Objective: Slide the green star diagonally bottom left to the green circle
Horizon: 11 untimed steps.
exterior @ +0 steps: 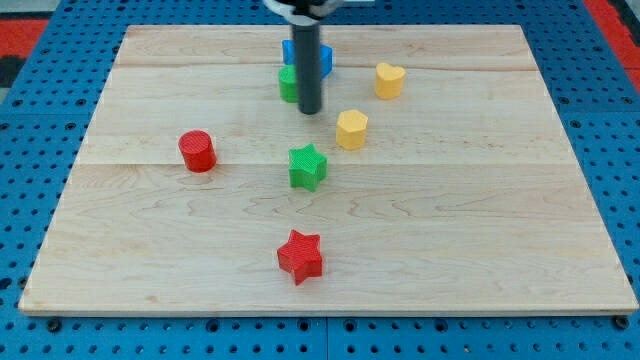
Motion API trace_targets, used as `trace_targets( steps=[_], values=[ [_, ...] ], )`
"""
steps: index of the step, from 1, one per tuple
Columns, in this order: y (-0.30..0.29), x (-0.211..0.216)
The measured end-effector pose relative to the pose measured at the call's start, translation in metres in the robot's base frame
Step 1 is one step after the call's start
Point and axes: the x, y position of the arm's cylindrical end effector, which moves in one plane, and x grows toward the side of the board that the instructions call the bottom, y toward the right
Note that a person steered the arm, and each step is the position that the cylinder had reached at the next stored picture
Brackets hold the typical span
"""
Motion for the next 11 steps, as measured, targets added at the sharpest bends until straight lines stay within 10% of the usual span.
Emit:
trace_targets(
  steps=[2, 3, 11],
  values=[
    [0.079, 0.084],
    [-0.014, 0.131],
    [-0.121, 0.058]
  ],
)
